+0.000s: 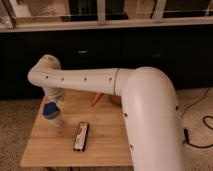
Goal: Place the white sponge in the ceramic cup
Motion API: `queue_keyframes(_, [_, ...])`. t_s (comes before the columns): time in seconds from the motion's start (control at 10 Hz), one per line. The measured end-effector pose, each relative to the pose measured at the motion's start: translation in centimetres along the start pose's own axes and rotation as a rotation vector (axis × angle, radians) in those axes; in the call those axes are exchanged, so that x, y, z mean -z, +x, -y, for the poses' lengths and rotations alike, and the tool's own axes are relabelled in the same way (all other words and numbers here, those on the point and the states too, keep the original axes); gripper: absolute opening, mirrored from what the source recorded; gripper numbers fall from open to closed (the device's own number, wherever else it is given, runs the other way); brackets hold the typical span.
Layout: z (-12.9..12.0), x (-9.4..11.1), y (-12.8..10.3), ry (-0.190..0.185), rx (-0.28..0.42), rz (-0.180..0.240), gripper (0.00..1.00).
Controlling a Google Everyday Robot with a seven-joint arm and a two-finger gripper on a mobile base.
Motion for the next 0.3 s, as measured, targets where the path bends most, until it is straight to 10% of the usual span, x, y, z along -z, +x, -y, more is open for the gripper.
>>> queue_keyframes(0.3, [0.33,-0.13,0.28,-0.012,-0.018,-0.016,0.80])
